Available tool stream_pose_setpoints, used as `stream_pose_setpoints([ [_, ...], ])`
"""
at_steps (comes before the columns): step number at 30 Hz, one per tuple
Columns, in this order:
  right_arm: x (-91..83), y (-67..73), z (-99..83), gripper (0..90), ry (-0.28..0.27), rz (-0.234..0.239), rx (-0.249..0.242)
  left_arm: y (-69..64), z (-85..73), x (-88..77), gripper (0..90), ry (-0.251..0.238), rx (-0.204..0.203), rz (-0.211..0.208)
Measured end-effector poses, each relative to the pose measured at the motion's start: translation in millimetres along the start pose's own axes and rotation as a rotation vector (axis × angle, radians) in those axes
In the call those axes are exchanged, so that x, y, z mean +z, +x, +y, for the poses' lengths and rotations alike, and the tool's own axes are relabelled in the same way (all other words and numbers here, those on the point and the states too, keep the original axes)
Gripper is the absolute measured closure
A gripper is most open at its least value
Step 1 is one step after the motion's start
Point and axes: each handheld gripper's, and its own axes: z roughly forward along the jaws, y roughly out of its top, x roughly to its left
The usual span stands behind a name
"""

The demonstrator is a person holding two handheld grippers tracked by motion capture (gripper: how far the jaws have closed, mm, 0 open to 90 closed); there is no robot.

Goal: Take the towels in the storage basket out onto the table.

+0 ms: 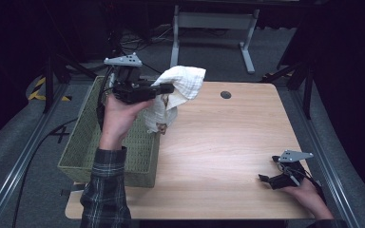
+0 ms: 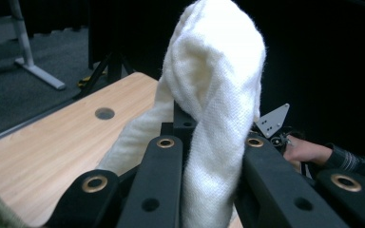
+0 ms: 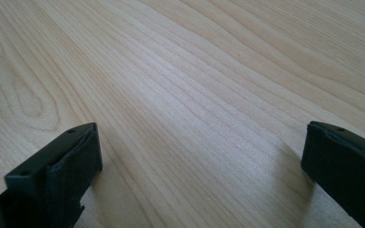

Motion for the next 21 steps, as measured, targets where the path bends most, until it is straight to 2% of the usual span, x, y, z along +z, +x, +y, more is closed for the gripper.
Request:
stream_pose_setpoints([
  [4, 0.0, 0.0, 0.0, 0.0, 0.0, 0.0, 0.0, -9.6, 11.4, 10.7, 85.1, -0.003, 0.028, -0.037],
  [11, 0.0, 0.0, 0.0, 0.0, 0.0, 0.0, 0.001, -22.3, 19.7, 27.6, 85.1, -0.01, 0.058, -0.08],
  [16, 0.0, 0.1, 0.0, 0.0, 0.0, 0.002, -0.001, -29.8, 13.7, 45.7, 85.0, -0.01, 0.067, -0.099],
  [21, 0.0, 0.1, 0.0, 0.0, 0.0, 0.002, -0.002, -36.9, -2.0, 71.6, 85.0, 0.007, 0.062, -0.132],
])
